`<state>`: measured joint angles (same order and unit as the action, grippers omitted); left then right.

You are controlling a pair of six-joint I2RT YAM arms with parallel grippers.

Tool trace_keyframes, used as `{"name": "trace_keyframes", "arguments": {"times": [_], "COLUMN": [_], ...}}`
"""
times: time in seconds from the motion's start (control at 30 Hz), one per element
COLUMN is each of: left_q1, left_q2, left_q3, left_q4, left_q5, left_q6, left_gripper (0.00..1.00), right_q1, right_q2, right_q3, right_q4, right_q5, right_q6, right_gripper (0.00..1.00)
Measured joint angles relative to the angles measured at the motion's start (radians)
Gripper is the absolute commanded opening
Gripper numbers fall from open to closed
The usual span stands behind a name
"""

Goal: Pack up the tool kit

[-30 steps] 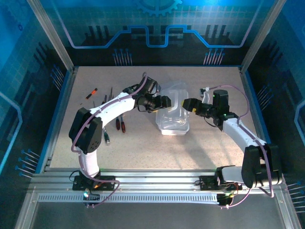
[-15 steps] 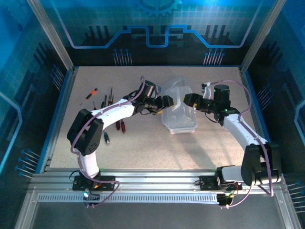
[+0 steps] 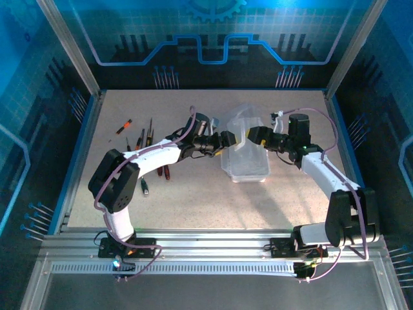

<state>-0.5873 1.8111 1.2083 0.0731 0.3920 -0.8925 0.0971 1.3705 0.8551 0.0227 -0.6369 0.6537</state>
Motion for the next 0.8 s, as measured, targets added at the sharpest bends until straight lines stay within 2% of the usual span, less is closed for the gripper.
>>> {"name": "trace_keyframes", "arguments": {"times": [0.1, 0.33, 0.53, 0.67, 0.8], "left_q1": [0.000, 0.016, 0.097, 0.150, 0.160], "left_q2": [-0.001, -0.123, -0.273, -0.295, -0.296], "left_q3": [-0.002, -0.057, -0.132, -0.179, -0.213], "left_q4": [0.000, -0.030, -0.016, -0.014, -0.016], "left_q5": [0.008, 0.018, 0.027, 0.029, 0.033], "left_q6": [0.011, 0.089, 0.130, 0.136, 0.136], "left_gripper": [0.99, 0.99, 0.99, 0.99, 0.99], "right_q1": [0.000, 0.000, 0.020, 0.064, 0.130], "right_q2": [0.000, 0.009, 0.015, 0.015, 0.015], "right_q3": [0.002, 0.039, 0.068, 0.099, 0.134], "right_q4": [0.006, -0.012, -0.032, -0.053, -0.088], "right_q5": [-0.006, -0.019, -0.017, 0.010, 0.057], "right_q6": [0.023, 0.031, 0.033, 0.022, -0.003], "right_gripper": [0.57, 0.55, 0.55, 0.55, 0.55]}}
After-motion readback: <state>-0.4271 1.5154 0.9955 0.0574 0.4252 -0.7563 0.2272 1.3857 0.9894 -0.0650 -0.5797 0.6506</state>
